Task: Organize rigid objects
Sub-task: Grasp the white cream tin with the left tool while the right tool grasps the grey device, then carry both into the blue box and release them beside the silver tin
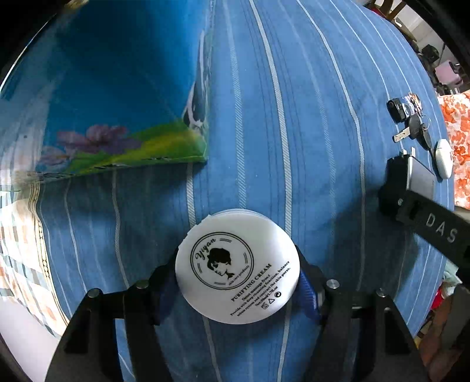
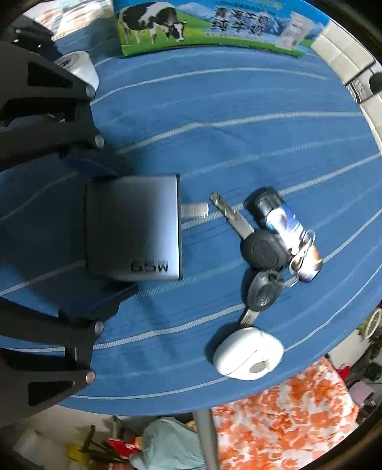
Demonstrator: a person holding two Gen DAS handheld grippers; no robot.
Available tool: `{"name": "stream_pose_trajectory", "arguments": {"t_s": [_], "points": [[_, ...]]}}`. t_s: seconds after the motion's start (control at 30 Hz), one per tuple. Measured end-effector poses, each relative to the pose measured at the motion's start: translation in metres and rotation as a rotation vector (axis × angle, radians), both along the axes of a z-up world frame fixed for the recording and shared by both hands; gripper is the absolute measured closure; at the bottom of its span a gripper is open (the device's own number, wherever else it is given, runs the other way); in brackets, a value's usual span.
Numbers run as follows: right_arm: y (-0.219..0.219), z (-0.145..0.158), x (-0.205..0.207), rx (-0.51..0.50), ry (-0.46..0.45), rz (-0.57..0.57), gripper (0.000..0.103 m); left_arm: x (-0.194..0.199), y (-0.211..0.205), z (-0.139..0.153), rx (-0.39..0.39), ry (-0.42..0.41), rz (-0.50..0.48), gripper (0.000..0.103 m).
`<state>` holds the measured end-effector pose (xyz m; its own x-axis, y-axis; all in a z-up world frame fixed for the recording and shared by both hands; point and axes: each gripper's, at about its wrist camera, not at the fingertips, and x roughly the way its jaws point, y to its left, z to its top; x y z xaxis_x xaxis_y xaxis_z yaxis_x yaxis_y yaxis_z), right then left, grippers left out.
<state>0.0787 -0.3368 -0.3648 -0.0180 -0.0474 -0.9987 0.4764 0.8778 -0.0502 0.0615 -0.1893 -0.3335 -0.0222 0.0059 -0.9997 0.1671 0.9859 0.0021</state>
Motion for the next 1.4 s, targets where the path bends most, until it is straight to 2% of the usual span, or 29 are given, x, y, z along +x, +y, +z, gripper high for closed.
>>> {"name": "stream_pose_trajectory", "arguments": {"t_s": [0.03, 0.23, 0.3, 0.4, 0.6, 0.8, 0.97, 1.07, 1.2, 1.27, 1.4], "points": [[0.013, -0.001, -0.001, -0.003, -0.002, 0.006, 0.042, -0.001, -0.001, 0.000, 0.002, -0.002, 0.002, 0.037], [0.025, -0.003, -0.009, 0.005, 0.002, 0.036, 0.042, -0.006, 0.000, 0.002, 0.006, -0.005, 0.007, 0.037], [0.038, 0.004, -0.017, 0.006, 0.002, 0.031, 0.042, -0.007, 0.001, 0.006, 0.012, -0.013, 0.001, 0.038], [0.031, 0.006, -0.022, 0.005, -0.006, 0.039, 0.042, -0.010, -0.003, 0.012, 0.018, -0.036, -0.010, 0.038], [0.032, 0.036, -0.037, -0.042, -0.074, 0.063, 0.042, -0.019, -0.012, 0.038, -0.003, -0.101, -0.049, 0.038], [0.026, 0.081, -0.042, -0.072, -0.170, 0.061, 0.042, -0.021, -0.025, 0.076, -0.035, -0.189, -0.092, 0.038], [0.024, 0.131, -0.040, -0.067, -0.254, 0.055, 0.042, -0.017, -0.028, 0.127, -0.090, -0.282, -0.113, 0.038], [0.027, 0.157, -0.034, -0.050, -0.296, 0.065, 0.042, -0.001, -0.023, 0.160, -0.129, -0.342, -0.113, 0.038], [0.047, 0.192, -0.018, -0.016, -0.360, 0.097, 0.042, 0.023, 0.001, 0.203, -0.152, -0.425, -0.086, 0.037], [0.063, 0.206, -0.009, 0.001, -0.382, 0.121, 0.042, 0.031, 0.019, 0.216, -0.155, -0.442, -0.064, 0.037], [0.105, 0.228, 0.018, 0.070, -0.430, 0.172, 0.042, 0.050, 0.076, 0.239, -0.130, -0.476, 0.008, 0.037]]}}
